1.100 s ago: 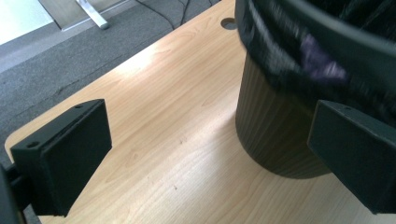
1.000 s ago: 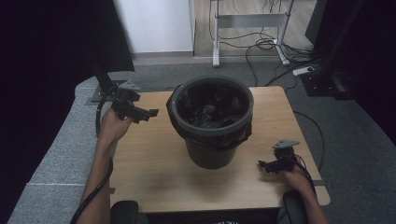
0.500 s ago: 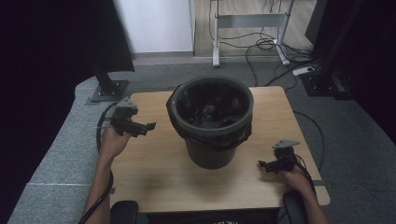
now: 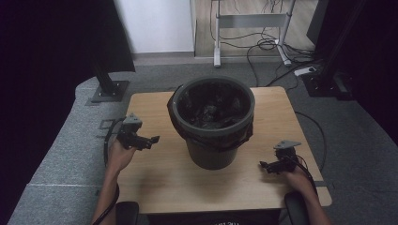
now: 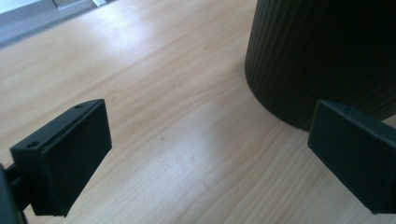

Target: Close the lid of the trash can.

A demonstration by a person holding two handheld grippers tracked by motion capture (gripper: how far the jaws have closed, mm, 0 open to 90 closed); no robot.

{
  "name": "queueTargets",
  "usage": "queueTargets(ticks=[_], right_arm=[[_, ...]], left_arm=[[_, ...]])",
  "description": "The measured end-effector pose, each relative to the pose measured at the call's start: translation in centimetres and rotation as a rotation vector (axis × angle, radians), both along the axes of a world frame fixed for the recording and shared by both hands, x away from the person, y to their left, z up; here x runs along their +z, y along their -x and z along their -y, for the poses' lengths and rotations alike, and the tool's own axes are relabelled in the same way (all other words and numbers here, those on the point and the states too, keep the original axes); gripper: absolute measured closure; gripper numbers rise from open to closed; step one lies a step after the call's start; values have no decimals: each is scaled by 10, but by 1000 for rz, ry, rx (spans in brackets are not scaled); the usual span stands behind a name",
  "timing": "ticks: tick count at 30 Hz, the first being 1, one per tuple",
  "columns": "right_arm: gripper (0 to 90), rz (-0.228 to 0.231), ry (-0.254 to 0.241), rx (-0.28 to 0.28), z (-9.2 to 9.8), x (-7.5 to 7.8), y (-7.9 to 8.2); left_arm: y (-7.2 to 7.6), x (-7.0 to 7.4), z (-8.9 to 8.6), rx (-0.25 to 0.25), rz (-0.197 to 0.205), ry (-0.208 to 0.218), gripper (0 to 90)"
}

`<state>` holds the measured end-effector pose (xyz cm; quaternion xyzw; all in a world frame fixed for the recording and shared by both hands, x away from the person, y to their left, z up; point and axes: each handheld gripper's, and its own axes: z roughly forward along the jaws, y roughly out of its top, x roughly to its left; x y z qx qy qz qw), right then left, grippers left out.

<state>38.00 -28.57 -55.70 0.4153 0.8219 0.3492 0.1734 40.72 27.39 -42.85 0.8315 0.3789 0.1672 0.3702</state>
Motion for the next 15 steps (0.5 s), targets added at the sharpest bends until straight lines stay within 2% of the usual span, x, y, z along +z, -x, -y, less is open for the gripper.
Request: queueTargets(ticks=[6, 14, 15], right_arm=[[0, 1, 0, 1, 0, 0, 0], [0, 0, 0, 0, 0, 0, 0], [0, 0, 0, 0, 0, 0, 0]], left_arm=[[4, -20, -2, 8, -8, 5, 0], [13, -55, -3, 14, -42, 21, 0], [13, -55, -3, 14, -42, 21, 0]])
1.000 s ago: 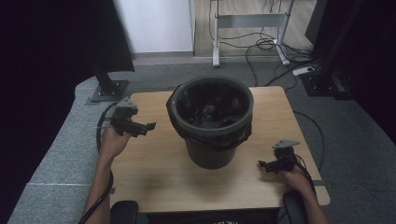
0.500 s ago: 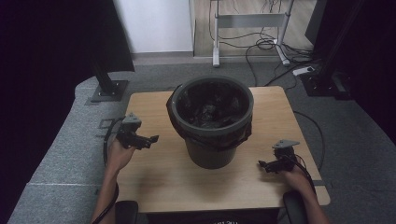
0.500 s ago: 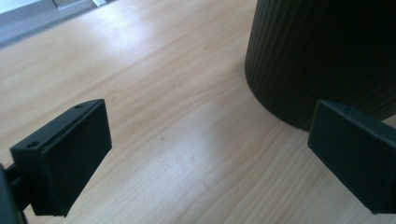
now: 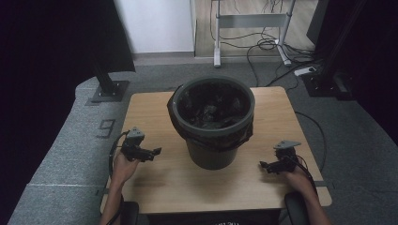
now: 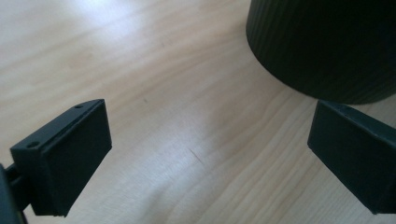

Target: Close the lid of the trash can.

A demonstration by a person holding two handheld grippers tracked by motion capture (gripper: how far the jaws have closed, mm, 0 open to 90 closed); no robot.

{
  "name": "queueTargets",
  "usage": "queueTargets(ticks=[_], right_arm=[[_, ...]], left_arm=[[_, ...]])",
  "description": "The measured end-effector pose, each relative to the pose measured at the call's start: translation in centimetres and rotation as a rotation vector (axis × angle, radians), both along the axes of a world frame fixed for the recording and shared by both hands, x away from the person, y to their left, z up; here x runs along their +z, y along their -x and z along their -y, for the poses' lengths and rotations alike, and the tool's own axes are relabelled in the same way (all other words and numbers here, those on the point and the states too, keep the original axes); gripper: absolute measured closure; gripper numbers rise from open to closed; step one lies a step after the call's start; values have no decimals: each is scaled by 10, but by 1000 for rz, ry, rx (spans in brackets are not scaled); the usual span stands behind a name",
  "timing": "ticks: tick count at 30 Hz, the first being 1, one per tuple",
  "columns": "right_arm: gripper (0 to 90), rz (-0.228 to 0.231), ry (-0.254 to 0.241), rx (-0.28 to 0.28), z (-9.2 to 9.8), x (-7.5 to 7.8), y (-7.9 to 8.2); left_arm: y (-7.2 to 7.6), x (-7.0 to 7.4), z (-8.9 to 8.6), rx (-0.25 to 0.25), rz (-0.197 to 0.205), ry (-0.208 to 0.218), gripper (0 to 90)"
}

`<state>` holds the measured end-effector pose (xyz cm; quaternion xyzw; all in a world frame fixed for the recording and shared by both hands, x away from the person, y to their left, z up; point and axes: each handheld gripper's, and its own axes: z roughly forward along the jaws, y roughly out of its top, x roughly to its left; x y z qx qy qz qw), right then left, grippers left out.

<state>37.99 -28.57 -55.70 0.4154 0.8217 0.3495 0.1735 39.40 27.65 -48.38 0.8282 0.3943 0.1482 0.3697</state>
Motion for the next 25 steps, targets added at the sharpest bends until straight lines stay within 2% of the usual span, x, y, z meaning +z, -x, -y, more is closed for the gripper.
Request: queueTargets(ticks=[1, 2, 3, 6, 8, 10, 12, 13, 17, 19, 25], right_arm=[[0, 0, 0, 0, 0, 0, 0], [0, 0, 0, 0, 0, 0, 0], [0, 1, -1, -1, 0, 0, 0], [0, 1, -1, 0, 0, 0, 1], [0, 0, -2, 1, 0, 0, 1], [0, 1, 0, 1, 0, 0, 1], [0, 1, 0, 1, 0, 0, 1], [0, 1, 0, 1, 0, 0, 1], [0, 0, -1, 3, 0, 0, 1], [0, 0, -1, 3, 0, 0, 2], [0, 0, -1, 3, 0, 0, 2]], left_arm=[[2, -8, 1, 0, -9, -5, 0], [2, -8, 1, 0, -9, -5, 0], [3, -17, 2, 0, -19, -10, 0], [6, -29, 4, -1, -31, -20, 0], [7, -32, 5, 1, -36, -22, 0], [9, -42, 7, 2, -42, -23, 0], [10, -45, 7, 1, -47, -23, 0], [11, -52, 10, 1, -56, -42, 0], [12, -59, 13, -2, -70, -62, 0], [13, -63, 15, 0, -66, -94, 0], [13, -63, 15, 9, -68, -94, 0]])
